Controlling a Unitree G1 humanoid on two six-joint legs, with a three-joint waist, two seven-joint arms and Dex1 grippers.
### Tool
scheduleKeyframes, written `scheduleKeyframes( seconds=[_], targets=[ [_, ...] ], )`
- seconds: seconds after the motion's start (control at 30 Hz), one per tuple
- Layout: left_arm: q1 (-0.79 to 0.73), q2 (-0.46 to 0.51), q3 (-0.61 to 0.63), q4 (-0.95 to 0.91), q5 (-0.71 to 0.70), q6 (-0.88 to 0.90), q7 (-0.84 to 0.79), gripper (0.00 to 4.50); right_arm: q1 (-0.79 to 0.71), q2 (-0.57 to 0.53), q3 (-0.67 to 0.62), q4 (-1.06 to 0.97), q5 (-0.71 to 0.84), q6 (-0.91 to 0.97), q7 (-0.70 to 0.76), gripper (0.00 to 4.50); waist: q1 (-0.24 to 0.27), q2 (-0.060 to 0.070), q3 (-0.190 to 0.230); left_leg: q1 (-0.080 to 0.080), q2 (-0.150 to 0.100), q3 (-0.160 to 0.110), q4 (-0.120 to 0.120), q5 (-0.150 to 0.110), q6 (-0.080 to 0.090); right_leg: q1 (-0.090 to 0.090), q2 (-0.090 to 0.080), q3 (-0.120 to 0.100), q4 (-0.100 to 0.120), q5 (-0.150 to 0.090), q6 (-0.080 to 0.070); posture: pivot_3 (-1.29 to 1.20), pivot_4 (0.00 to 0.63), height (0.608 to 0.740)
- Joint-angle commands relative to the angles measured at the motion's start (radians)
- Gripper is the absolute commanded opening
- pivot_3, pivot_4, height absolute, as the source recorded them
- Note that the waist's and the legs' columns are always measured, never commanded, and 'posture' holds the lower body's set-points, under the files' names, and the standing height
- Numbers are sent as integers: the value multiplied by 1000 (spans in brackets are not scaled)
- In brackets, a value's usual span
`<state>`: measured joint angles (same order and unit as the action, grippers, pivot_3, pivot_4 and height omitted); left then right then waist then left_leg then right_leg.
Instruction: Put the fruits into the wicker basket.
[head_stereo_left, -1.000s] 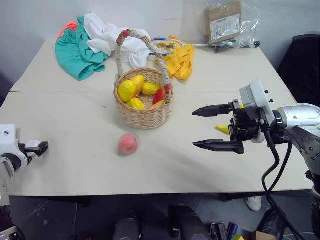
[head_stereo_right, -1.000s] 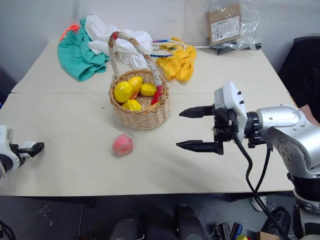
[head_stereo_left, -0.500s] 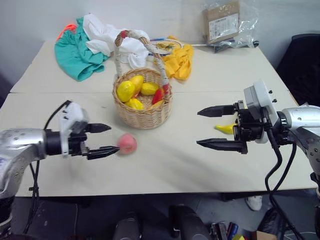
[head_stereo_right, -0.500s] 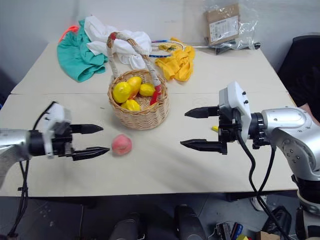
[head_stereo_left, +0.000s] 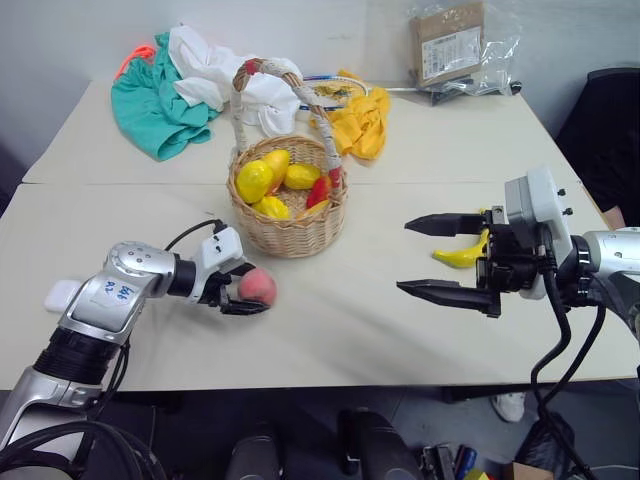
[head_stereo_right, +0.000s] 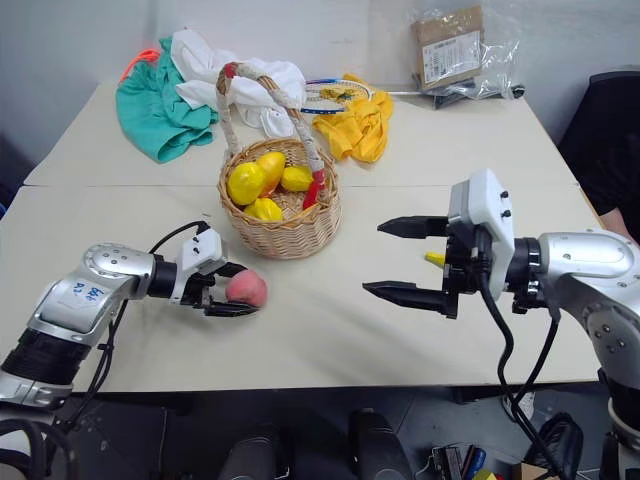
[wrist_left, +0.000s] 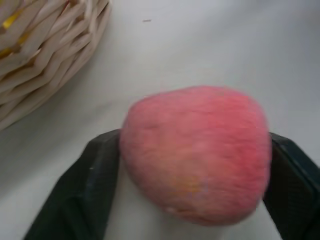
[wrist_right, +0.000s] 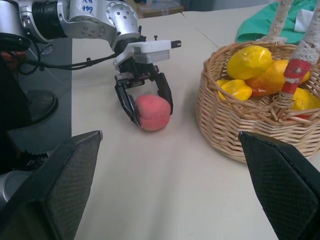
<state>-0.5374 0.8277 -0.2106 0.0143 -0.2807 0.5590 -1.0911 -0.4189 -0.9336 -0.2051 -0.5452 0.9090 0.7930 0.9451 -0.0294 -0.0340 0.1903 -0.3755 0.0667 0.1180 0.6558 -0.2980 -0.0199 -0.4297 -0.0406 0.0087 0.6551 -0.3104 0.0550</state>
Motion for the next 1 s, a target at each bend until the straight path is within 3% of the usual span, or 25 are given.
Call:
scheduleKeyframes(
  seconds=[0.03,0.13,0.2,0.3,0.5,0.7,0.9,1.0],
  targets=[
    [2,10,33,-35,-13,2,-25,2771,-3,-3,-38,-26,20,-10,-17,4500,-1,0,0,0,0,0,0,0,0,0,0,0,0,0,0,0,150,740],
    [25,21,104,-119,-120,49,-81,2600,-2,-4,-32,-24,17,-15,-20,4500,0,0,0,0,0,0,0,0,0,0,0,0,1,0,0,0,150,740],
    [22,17,201,-198,-272,132,-119,2600,-4,-6,-29,-23,14,-18,-20,4500,0,0,0,-1,1,0,0,0,0,0,0,0,0,0,0,0,150,740],
    [-103,-58,333,-199,-414,266,16,2600,-16,-7,-23,-14,11,-21,-20,4500,4,0,0,-2,1,-2,3,0,0,0,0,-1,1,0,0,0,150,740],
    [-372,-172,238,28,-115,191,381,2600,-22,1,-11,-9,-3,-29,-25,4500,11,-1,0,-1,-3,-5,7,-1,3,5,0,-2,1,2,4,0,150,740],
    [-435,-227,108,157,38,140,432,2600,-26,14,-9,-1,-26,-38,-57,4500,2,-1,0,-5,-1,-2,7,1,-2,0,0,0,0,2,4,0,150,740],
    [-418,-259,155,165,31,122,439,4479,0,8,-37,12,-62,-33,-105,4500,3,-1,0,-15,-2,0,10,3,-4,-13,0,0,5,2,4,0,150,740],
    [-390,-231,221,109,-38,149,377,4479,61,1,-102,26,-75,-18,-148,4500,2,-1,0,-15,-2,0,10,3,-4,-13,0,1,5,2,4,0,150,740]
  ],
)
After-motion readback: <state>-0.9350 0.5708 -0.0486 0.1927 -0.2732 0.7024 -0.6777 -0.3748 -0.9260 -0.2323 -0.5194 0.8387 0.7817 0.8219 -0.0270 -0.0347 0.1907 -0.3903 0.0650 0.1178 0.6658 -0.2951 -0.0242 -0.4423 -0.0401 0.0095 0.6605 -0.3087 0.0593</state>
